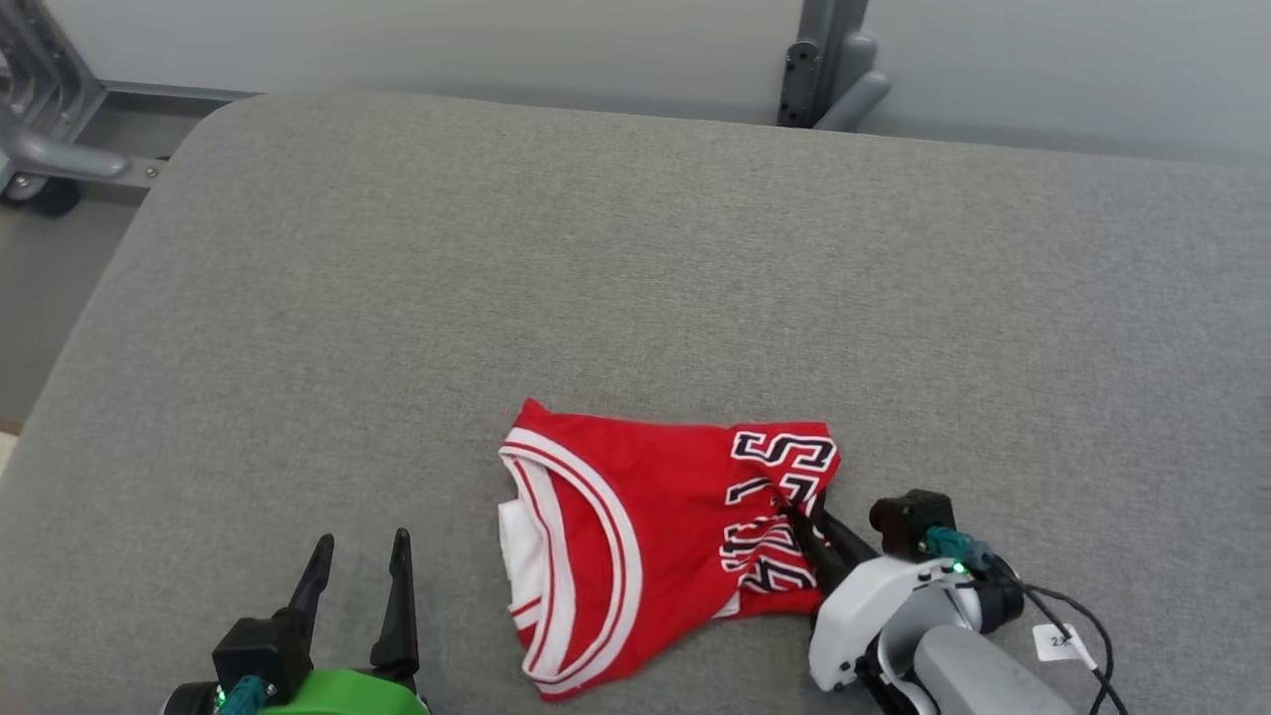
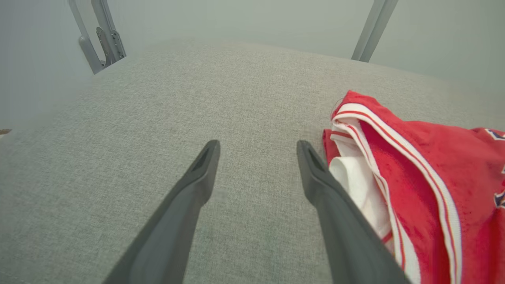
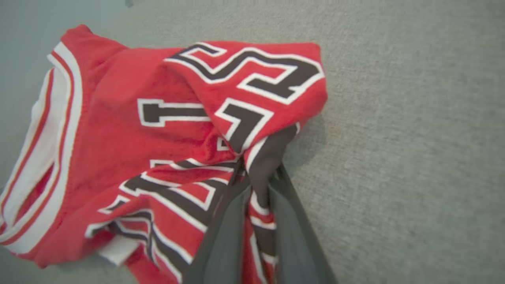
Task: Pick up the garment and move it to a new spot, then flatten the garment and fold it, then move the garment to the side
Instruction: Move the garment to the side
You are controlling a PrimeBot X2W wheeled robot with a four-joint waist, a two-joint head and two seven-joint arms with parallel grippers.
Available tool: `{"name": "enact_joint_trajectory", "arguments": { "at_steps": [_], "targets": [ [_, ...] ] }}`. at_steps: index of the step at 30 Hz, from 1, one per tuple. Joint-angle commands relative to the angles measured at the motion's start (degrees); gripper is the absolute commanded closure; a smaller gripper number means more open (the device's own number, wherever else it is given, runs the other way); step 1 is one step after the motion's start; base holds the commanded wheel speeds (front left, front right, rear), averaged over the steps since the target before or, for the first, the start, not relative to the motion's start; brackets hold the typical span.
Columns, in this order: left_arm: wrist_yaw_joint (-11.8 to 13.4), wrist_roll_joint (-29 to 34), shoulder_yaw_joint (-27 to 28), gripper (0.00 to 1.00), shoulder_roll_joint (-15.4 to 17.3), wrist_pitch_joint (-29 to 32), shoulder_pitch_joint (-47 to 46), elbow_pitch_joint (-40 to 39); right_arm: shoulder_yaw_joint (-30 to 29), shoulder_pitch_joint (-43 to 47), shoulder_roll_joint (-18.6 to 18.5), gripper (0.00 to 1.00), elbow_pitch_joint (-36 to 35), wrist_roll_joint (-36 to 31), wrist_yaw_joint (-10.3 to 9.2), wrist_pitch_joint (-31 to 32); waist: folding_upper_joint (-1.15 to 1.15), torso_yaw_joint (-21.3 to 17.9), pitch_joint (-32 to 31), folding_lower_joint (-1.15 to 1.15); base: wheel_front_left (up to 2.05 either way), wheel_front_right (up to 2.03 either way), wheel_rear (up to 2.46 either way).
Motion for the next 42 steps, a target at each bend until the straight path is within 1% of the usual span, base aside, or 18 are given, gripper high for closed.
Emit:
{"name": "enact_joint_trajectory", "arguments": {
  "at_steps": [1,6,9,11,12,15,17,19,22,24,27,30,33,35,39,42],
  "targets": [
    [-0.2,-0.3,-0.2,0.00,0.2,-0.1,0.1,-0.4,-3.0,0.4,-1.8,1.00,-0.6,-0.7,-0.28,-0.1,0.00,-9.4,-2.0,0.00,0.00,0.00,0.00],
    [-0.4,-0.2,-1.8,0.00,0.2,-0.1,-1.7,-0.5,-8.0,2.5,-3.1,1.00,-3.4,-2.3,-0.26,-0.1,0.00,-20.6,-2.2,0.00,0.00,0.00,0.00],
    [-0.3,-0.1,-2.7,0.00,0.2,-0.1,-2.3,-0.6,-10.2,3.4,-3.5,1.00,-4.9,-3.0,-0.23,-0.1,0.00,-27.3,-2.0,0.00,0.00,0.00,0.00],
    [-0.1,-0.3,-3.2,0.00,0.2,-0.1,-3.0,-0.7,-11.2,3.9,-3.5,1.00,-5.6,-3.4,-0.22,-0.1,0.00,-31.0,-1.7,0.00,0.00,0.00,0.00],
    [-0.1,-0.3,-3.2,0.00,0.2,-0.1,-3.0,-0.7,-11.2,3.9,-3.5,1.00,-5.6,-3.4,-0.22,-0.1,0.00,-31.0,-1.7,0.00,0.00,0.00,0.00],
    [0.0,-0.4,-3.3,0.00,0.2,-0.1,-3.8,-0.7,-11.8,4.6,-3.2,1.00,-6.6,-3.9,-0.21,-0.1,0.00,-35.7,-1.0,0.00,0.00,0.00,0.00],
    [0.1,-0.4,-3.6,0.00,0.2,-0.1,-4.2,-0.6,-11.9,4.9,-3.0,1.00,-7.1,-3.8,-0.21,-0.1,0.00,-37.8,-0.3,0.00,0.00,0.00,0.00],
    [-0.1,0.1,-4.1,0.00,0.2,-0.1,-4.9,-0.7,-12.0,5.1,-2.8,1.00,-7.7,-3.7,-0.20,-0.1,0.00,-38.9,0.5,0.00,0.00,0.00,0.00],
    [-0.3,0.8,-4.4,0.00,0.2,-0.1,-5.7,-0.9,-12.3,5.3,-2.6,1.00,-8.6,-3.7,-0.20,-0.1,0.00,-39.2,2.0,0.00,0.00,0.00,0.00],
    [-0.5,1.1,-4.1,0.00,0.2,-0.1,-6.3,-0.8,-13.3,4.7,-2.5,1.00,-9.5,-3.6,-0.20,-0.1,0.00,-38.6,3.1,0.00,0.00,0.00,0.00],
    [-0.7,1.7,-3.7,0.00,0.2,-0.1,-7.2,-0.9,-15.1,2.7,-2.6,1.00,-10.7,-4.4,-0.19,-0.2,0.00,-36.9,4.9,0.00,0.00,0.00,0.00],
    [-1.1,2.5,-3.3,0.00,0.2,-0.1,-7.9,-1.0,-16.6,-1.2,-4.5,1.00,-11.5,-5.7,-0.20,-0.2,0.00,-34.8,6.6,0.00,0.00,0.00,0.00],
    [-1.3,3.5,-2.7,0.00,0.2,-0.1,-8.7,-1.1,-17.4,-7.0,-7.1,1.00,-10.8,-7.6,-0.19,-0.2,0.00,-32.6,8.5,0.00,0.00,0.00,0.00],
    [-1.6,4.2,-2.5,0.00,0.2,-0.1,-9.2,-1.2,-17.8,-11.4,-9.7,1.00,-9.5,-8.9,-0.20,0.2,0.00,-31.1,9.7,0.00,0.00,0.00,0.00],
    [-1.8,5.4,-2.4,0.00,0.2,-0.1,-10.4,-1.1,-18.9,-19.3,-16.2,1.00,-4.9,-11.7,-0.20,2.5,0.00,-27.7,12.2,0.00,0.00,0.00,0.00],
    [-2.1,6.1,-2.4,0.00,0.3,-0.1,-11.1,-1.0,-21.6,-23.8,-20.9,1.00,-0.5,-13.7,-0.21,3.8,0.00,-25.2,13.8,0.00,0.00,0.00,0.00]
  ]
}}
